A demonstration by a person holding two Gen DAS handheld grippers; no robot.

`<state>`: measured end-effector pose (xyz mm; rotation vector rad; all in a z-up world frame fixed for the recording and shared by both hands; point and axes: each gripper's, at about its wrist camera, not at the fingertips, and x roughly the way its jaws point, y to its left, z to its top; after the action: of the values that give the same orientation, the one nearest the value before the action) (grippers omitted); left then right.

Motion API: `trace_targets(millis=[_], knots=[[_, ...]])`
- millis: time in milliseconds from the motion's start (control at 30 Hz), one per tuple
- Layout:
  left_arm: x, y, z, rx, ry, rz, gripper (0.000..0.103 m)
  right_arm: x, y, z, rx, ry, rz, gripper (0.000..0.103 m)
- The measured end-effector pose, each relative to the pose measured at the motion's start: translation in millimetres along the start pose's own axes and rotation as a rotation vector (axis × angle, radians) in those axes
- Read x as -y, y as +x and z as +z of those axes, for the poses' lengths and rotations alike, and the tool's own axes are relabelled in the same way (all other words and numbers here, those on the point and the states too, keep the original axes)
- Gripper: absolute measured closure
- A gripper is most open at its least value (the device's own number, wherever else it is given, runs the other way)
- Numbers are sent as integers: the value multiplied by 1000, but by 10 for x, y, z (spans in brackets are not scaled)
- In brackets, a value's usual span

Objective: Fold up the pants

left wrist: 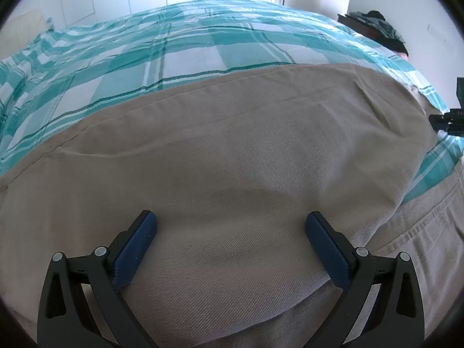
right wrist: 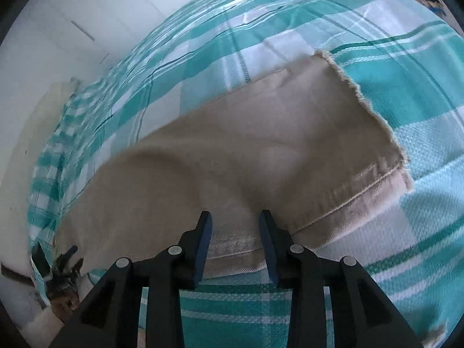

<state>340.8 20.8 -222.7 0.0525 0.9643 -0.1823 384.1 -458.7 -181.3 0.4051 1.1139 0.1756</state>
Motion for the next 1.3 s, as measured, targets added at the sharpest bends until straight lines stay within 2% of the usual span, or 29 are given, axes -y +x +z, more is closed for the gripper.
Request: trace_targets(millis=[133, 233, 300, 400, 467, 533, 667, 733, 767, 800, 833, 900, 967, 1000, 1033, 1100, 1133, 1200, 1300], knots=[[-1, -4, -14, 7, -1, 0, 1, -91, -50, 86, -15, -37, -36, 68], [4, -3, -22, 11, -1, 3, 1, -25, -166, 371, 36, -35, -58, 68], [4, -5, -20, 12, 0, 2, 1, 114, -294, 633, 88, 5, -82, 67], [1, -4, -23, 16, -3, 0, 1, 401, -380, 963, 111, 75, -136, 67], [-1, 1, -22, 17, -5, -2, 1, 579, -351, 1155, 61, 132, -97, 67], [-3, 2, -22, 18, -6, -4, 1, 573, -290, 1249, 21, 109, -96, 67], [-2, 3, -20, 20, -6, -4, 1, 384, -98, 1351, -33, 7, -157, 67], [-2, 4, -19, 20, -6, -4, 1, 459, -6, 1368, -38, 14, -207, 67], [-3, 3, -21, 20, -6, -4, 1, 501, 62, 1374, -44, 34, -200, 67], [-3, 3, -20, 20, -7, -5, 1, 525, 133, 1362, -54, 52, -188, 80], [-3, 2, -21, 20, -7, -5, 1, 510, 172, 1362, -61, 43, -192, 99], [-6, 2, -22, 21, -7, -5, 1, 243, 125, 1373, -14, -90, -239, 99], [-8, 0, -25, 25, -8, -7, 1, -60, -63, 1385, 96, -220, -251, 99], [-7, 0, -25, 25, -7, -7, 1, -105, -93, 1393, 129, -258, -302, 99], [-3, -1, -24, 24, -5, -5, 1, -65, -54, 1404, 124, -269, -343, 99], [1, -4, -20, 23, -3, -1, 1, 107, 180, 1371, 30, -242, -383, 99], [-1, -5, -21, 23, -4, -2, 1, 131, 317, 1303, -9, -265, -424, 98], [1, -7, -22, 24, -4, -2, 1, 129, 362, 1255, 6, -250, -442, 94], [1, -7, -26, 27, -5, -4, 1, 128, 220, 1294, 58, -172, -434, 55]])
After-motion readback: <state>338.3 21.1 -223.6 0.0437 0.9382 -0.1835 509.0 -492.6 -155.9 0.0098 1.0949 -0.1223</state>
